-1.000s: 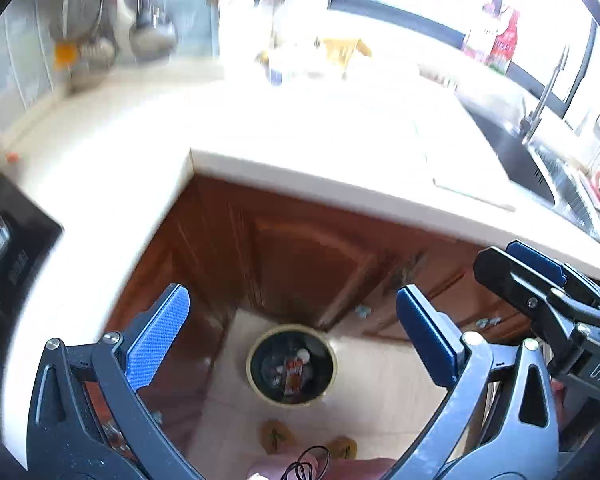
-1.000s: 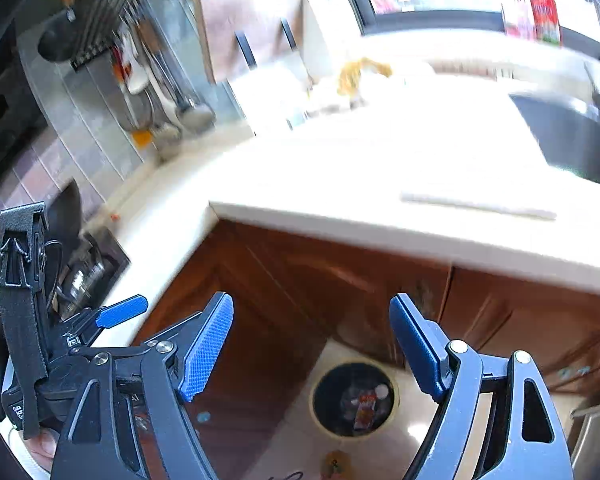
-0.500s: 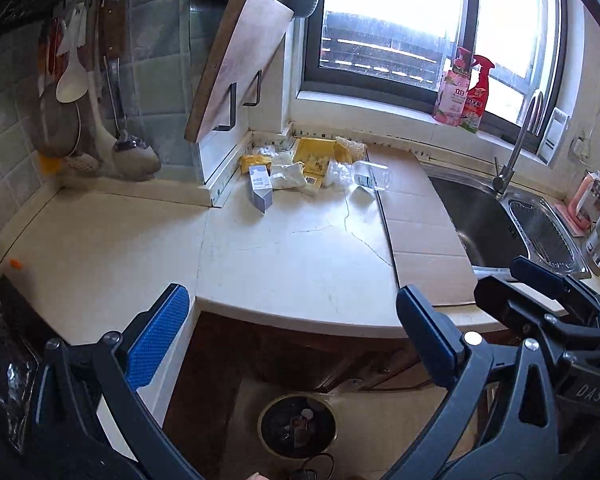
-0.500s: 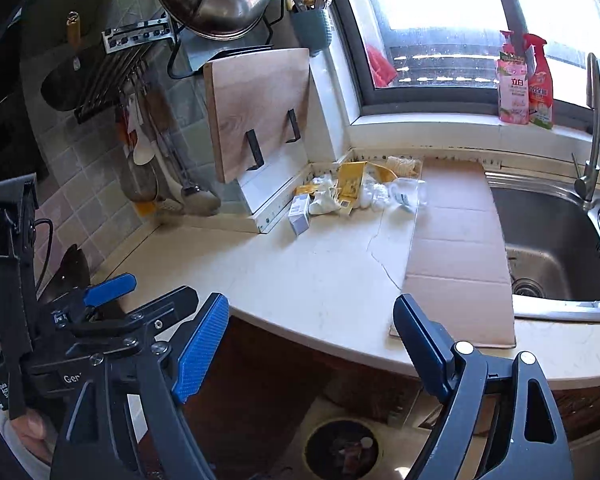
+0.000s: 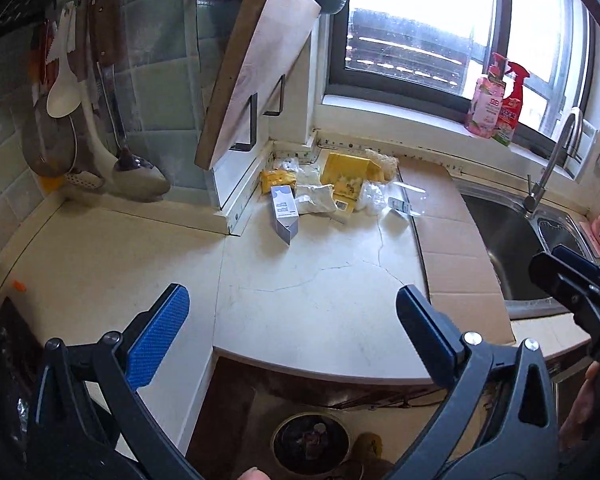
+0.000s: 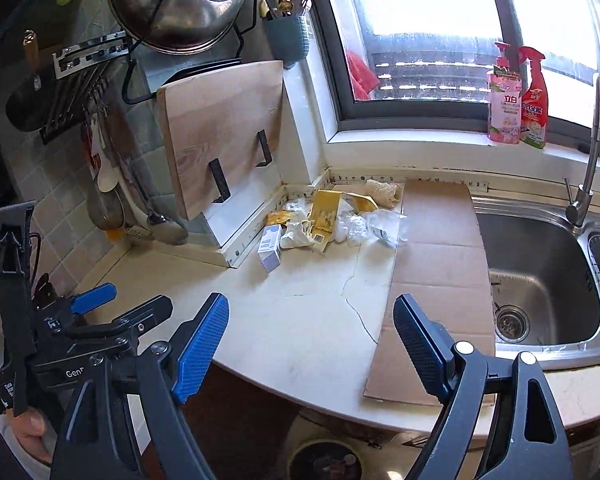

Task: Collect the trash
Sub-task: 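Move both tools toward the remaining trash by the wall, then grasp the clear plastic bottle with the right tool while the left tool grasps the white carton, then carry the carton and bottle down over the bin and open both tools, then raise both open tools back up to the counter, then grasp the white crumpled paper with the left tool while the right tool grasps the plastic bag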

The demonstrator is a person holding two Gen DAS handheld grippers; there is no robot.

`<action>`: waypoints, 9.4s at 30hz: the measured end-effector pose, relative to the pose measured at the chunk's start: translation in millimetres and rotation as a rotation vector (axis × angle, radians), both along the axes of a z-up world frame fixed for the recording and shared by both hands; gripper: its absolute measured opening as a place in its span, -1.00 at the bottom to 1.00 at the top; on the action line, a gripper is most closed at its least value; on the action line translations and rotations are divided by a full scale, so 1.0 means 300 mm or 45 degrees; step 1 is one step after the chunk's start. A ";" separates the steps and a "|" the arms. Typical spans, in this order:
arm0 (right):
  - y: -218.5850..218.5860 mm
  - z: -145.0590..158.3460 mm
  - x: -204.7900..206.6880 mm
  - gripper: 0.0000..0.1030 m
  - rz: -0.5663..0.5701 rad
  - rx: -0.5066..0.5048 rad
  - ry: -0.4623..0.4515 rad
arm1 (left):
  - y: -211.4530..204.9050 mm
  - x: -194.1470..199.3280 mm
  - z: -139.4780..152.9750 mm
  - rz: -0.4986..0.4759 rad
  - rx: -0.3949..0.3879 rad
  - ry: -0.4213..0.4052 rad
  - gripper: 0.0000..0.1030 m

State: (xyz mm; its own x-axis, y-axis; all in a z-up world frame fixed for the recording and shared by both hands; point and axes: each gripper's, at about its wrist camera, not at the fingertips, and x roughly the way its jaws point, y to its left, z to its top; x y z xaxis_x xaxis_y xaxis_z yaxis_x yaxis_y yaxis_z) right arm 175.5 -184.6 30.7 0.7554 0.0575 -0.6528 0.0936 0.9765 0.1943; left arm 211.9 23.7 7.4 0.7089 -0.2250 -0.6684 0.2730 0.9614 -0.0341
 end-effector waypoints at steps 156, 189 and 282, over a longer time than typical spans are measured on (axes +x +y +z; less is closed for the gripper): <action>0.196 -1.888 -0.313 0.13 0.395 0.197 0.891 | 0.119 -0.517 -1.720 0.024 0.028 0.725 -0.27; 0.110 -1.293 -0.333 0.60 0.275 0.160 0.610 | 0.078 -0.419 -1.080 0.009 0.022 0.591 0.19; -0.498 -0.702 1.325 -0.61 0.319 0.382 0.417 | -0.364 0.969 -0.569 0.251 -0.123 0.382 -0.51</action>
State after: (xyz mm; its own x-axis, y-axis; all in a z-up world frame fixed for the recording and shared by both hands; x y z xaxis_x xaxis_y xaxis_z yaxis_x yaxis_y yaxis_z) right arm 572.8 -334.1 -179.9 0.4526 0.4320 -0.7801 -0.0332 0.8824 0.4694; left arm 502.7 -85.6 -163.4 0.5205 -0.1761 -0.8355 0.0469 0.9829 -0.1779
